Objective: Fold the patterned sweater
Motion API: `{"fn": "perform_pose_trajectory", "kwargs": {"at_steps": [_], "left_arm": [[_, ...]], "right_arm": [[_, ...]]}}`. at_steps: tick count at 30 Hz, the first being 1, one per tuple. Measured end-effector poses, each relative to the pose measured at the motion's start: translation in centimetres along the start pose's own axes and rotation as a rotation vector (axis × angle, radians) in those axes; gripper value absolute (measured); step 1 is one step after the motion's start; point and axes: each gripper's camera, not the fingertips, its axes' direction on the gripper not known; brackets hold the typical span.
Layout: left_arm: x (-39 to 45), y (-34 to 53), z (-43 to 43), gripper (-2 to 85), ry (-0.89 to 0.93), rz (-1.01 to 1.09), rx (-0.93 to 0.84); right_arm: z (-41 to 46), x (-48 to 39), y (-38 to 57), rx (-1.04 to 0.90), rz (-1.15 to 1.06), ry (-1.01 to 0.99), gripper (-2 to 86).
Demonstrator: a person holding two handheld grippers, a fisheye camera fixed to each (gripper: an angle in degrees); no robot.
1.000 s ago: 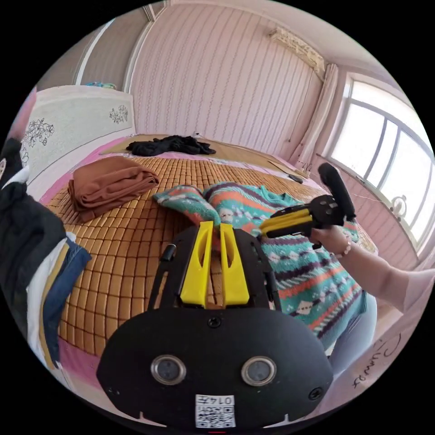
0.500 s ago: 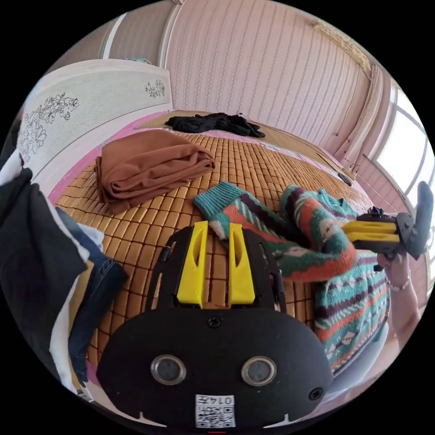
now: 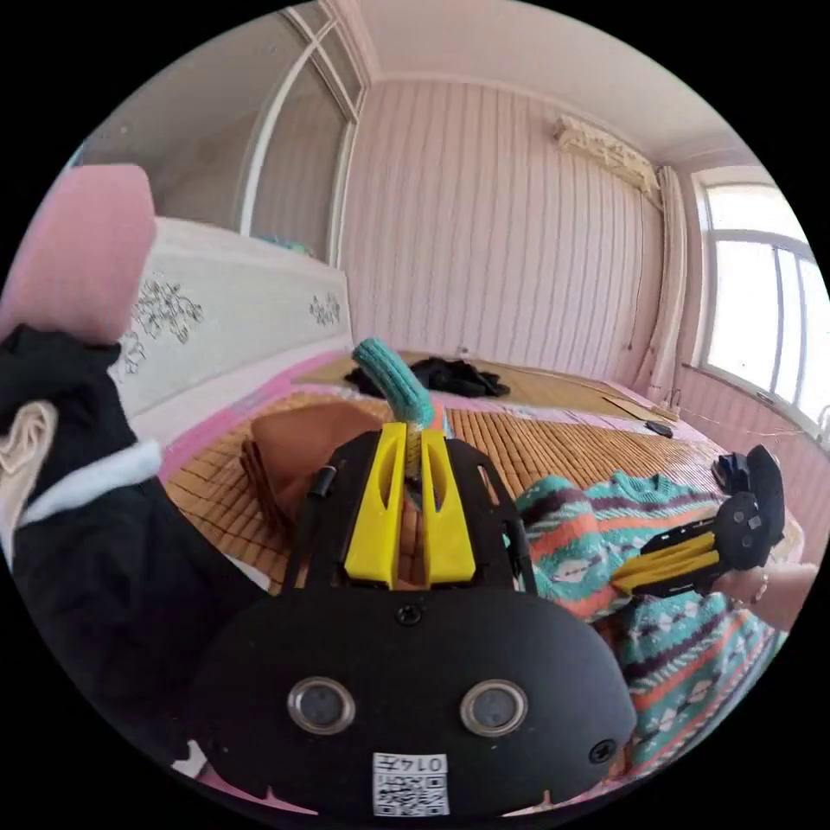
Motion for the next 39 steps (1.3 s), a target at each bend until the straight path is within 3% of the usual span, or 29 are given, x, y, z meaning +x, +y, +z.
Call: {"fn": "perform_pose_trajectory", "kwargs": {"at_steps": [2,6,10,14,17,21,26,30,35,39], "left_arm": [[-2.3,-0.1,0.6,5.1,-0.104,-0.081,-0.055],[-5.3,2.8,4.9,8.3,-0.193,-0.285,-0.430],[-1.4,3.2,0.4,8.6,-0.142,-0.229,-0.285],[4.8,6.4,-8.4,7.3,0.191,0.014,-0.193],[8.2,12.6,-13.5,6.9,0.347,0.098,-0.292],[9.6,20.8,-18.0,8.9,0.523,-0.044,-0.479],[11.5,22.7,-21.9,11.6,0.441,-0.083,-0.493],[14.9,22.9,-21.4,12.1,0.373,0.050,-0.574],[15.5,23.1,-19.9,10.9,0.410,-0.026,-0.651],[15.7,23.5,-17.8,8.8,0.435,-0.066,-0.773]], "right_arm": [[0.3,0.1,-0.2,0.031,0.030,-0.002,1.1],[3.4,0.6,-1.2,-0.063,0.069,-0.057,2.3],[2.1,1.9,0.5,-0.037,0.124,-0.145,5.6],[-3.4,2.2,8.9,0.020,0.172,-0.281,9.7],[-8.5,1.2,20.1,0.063,0.304,-0.232,10.1],[-14.1,-1.4,35.1,-0.018,0.603,-0.084,10.4],[-19.4,-7.9,50.3,-0.050,0.946,-0.022,11.0],[-20.2,-10.1,53.1,0.027,0.985,-0.004,11.3],[-22.1,-11.6,52.4,0.004,0.946,0.209,15.3],[-19.7,-11.2,53.4,-0.162,0.932,0.162,12.3]]}}
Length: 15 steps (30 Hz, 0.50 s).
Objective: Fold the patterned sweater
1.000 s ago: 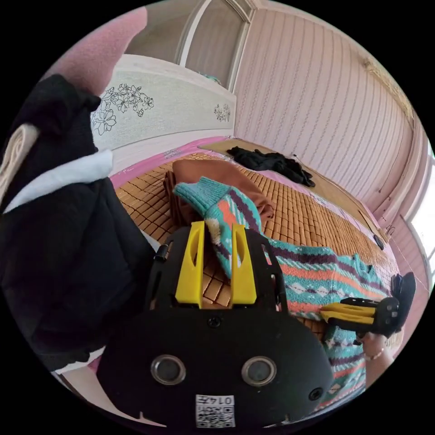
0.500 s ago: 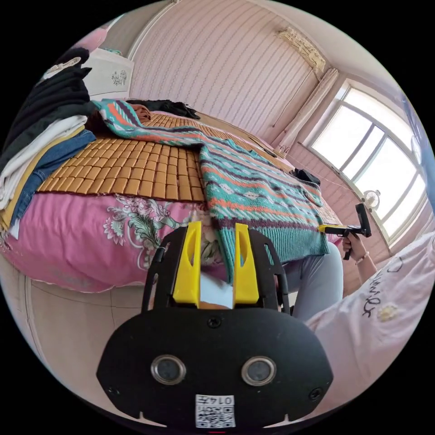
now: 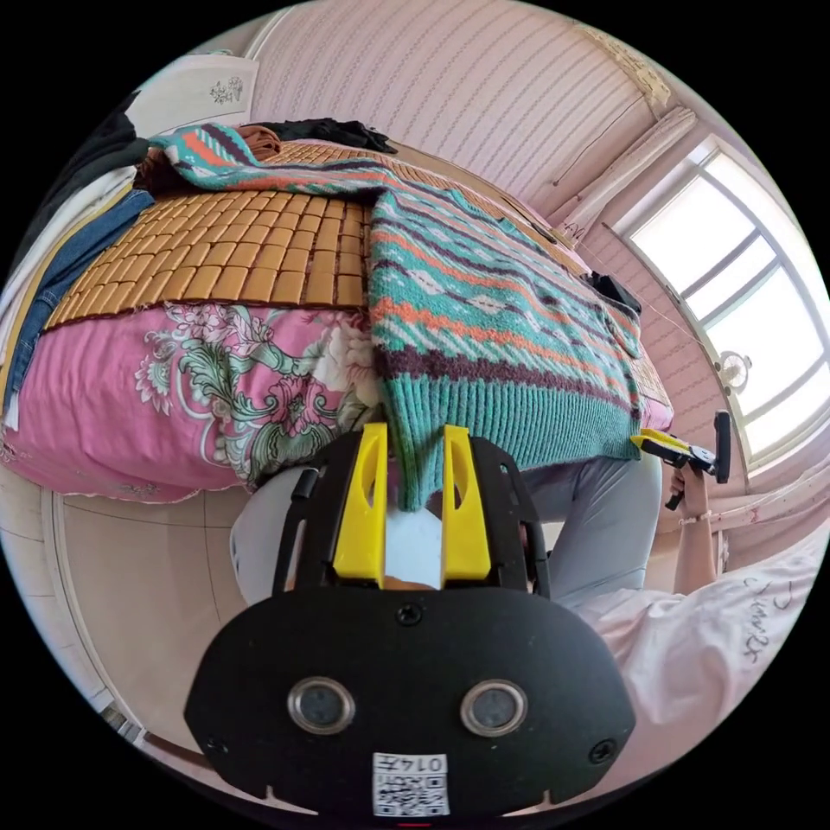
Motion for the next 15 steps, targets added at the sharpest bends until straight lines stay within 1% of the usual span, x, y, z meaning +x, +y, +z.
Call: {"fn": "perform_pose_trajectory", "kwargs": {"at_steps": [1,2,4,6,9,11,15], "left_arm": [[0.1,-0.1,0.0,8.2,-0.004,0.000,-0.002],[0.4,-0.2,0.0,6.7,-0.004,0.009,-0.007],[0.9,-0.1,-0.3,4.6,0.013,0.020,0.009],[1.8,0.4,-1.5,4.0,0.018,0.036,0.058],[3.1,1.4,-3.7,3.8,0.049,0.060,0.133],[3.8,1.8,-4.5,3.8,0.066,0.077,0.127],[5.0,2.8,-3.6,4.2,0.010,0.105,0.064]], "right_arm": [[-0.2,-0.3,0.5,0.039,-0.022,0.046,7.9],[-0.3,-0.6,0.9,0.040,-0.063,0.035,4.4],[-0.5,-0.4,1.4,0.052,-0.064,0.016,1.9],[-0.9,0.3,2.1,0.064,-0.054,0.016,1.1],[-2.7,2.9,4.0,0.141,0.002,-0.075,0.5],[-3.7,5.5,5.5,0.169,0.055,-0.183,0.4],[-3.6,7.5,7.3,0.169,0.087,-0.254,0.4]]}}
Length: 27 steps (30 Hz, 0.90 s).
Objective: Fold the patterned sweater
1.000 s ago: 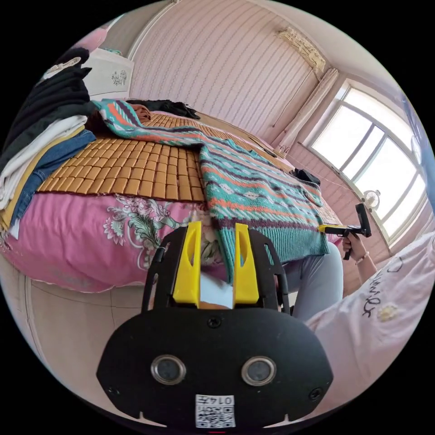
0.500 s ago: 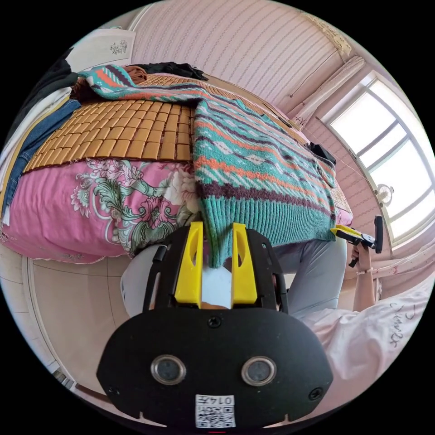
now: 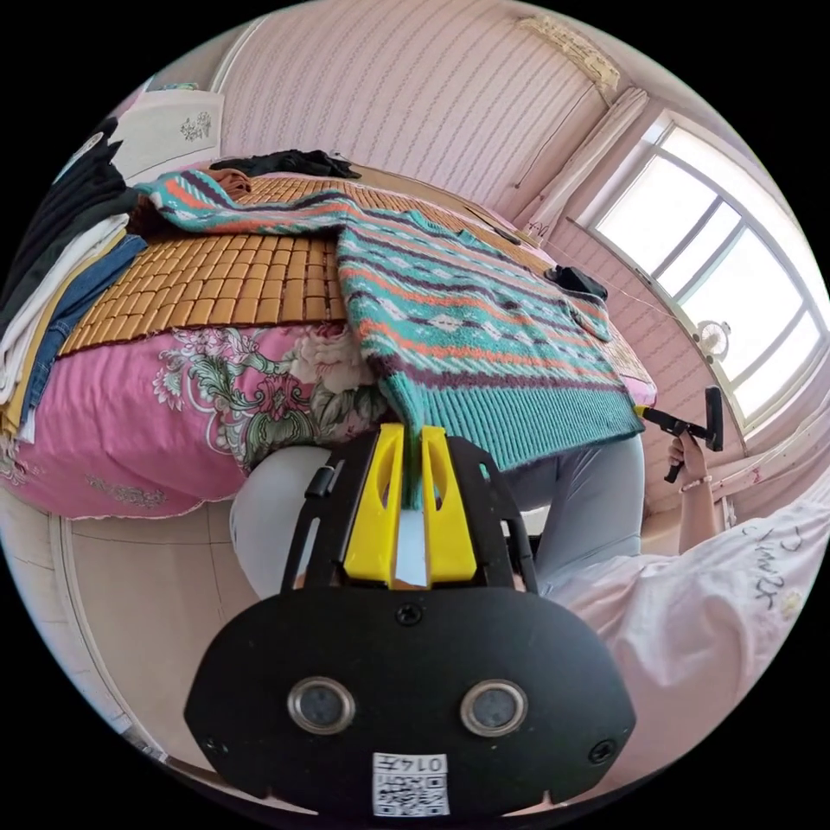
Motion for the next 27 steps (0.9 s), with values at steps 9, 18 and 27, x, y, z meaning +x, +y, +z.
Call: {"fn": "perform_pose_trajectory", "kwargs": {"at_steps": [9,18,27], "left_arm": [[1.1,0.6,-4.3,6.0,-0.042,-0.049,0.155],[3.8,-1.1,-1.6,8.8,-0.156,-0.022,0.102],[7.2,-4.6,4.4,3.9,-0.212,0.040,-0.066]], "right_arm": [[-1.8,3.4,2.9,0.121,0.069,0.038,1.6],[1.2,3.7,2.7,0.077,0.043,-0.069,10.7],[4.5,2.5,2.7,-0.056,-0.055,0.130,5.0]]}}
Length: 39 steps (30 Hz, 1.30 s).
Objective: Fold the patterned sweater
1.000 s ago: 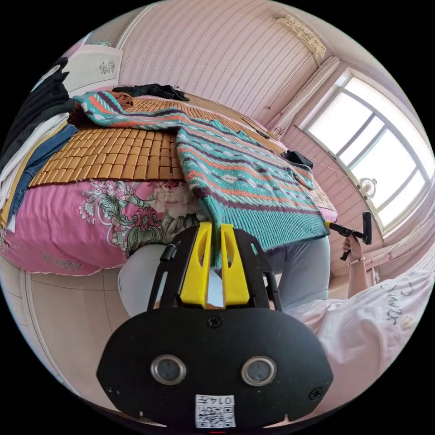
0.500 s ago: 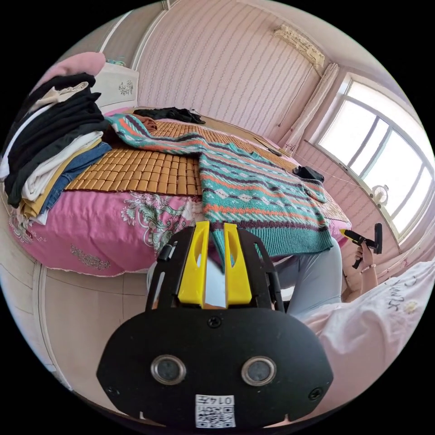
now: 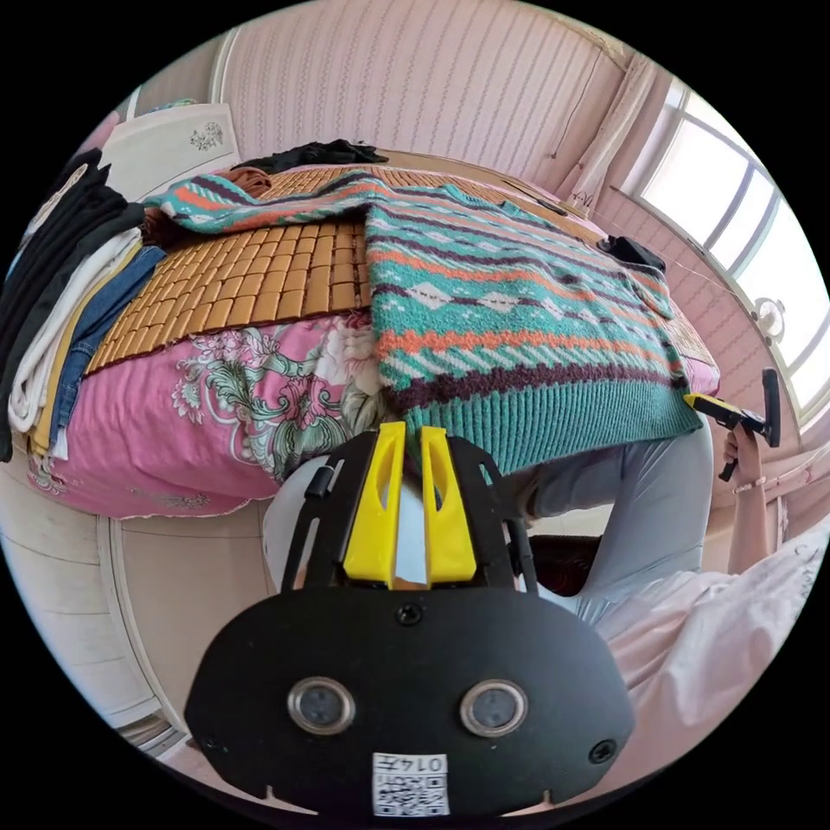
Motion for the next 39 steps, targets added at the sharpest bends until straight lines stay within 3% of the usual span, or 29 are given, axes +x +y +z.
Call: {"fn": "perform_pose_trajectory", "kwargs": {"at_steps": [6,9,13,16,22,25,33,36,39], "left_arm": [[0.2,-0.7,-0.9,4.5,0.122,-0.062,0.010],[-0.7,-0.4,-3.2,4.4,0.206,-0.166,0.107],[0.7,-1.3,-6.4,4.1,0.147,-0.176,0.255],[4.8,-4.6,-7.0,4.3,0.080,-0.070,0.289],[16.3,-14.2,-3.5,5.0,0.176,0.165,0.333],[23.0,-18.9,-0.6,5.1,0.277,0.274,0.319],[45.0,-31.7,8.4,5.9,0.446,0.684,0.123],[52.8,-35.5,11.9,7.1,0.407,0.772,0.109],[59.2,-38.6,15.5,7.9,0.399,0.796,0.036]], "right_arm": [[-0.4,2.1,1.2,0.039,0.022,-0.052,5.8],[-1.7,5.5,2.3,0.174,0.105,-0.108,6.2],[-3.4,11.0,2.1,0.358,0.222,-0.091,7.0],[-3.8,13.7,-0.6,0.482,0.252,-0.020,10.0],[-3.9,20.8,-7.3,0.706,0.494,0.041,15.5],[-1.8,25.5,-9.2,0.634,0.667,0.128,18.9],[0.3,32.6,-7.0,0.689,0.754,-0.123,17.2],[1.5,34.1,-7.5,0.658,0.779,-0.217,16.7],[1.7,33.5,-10.1,0.567,0.728,-0.150,17.1]]}}
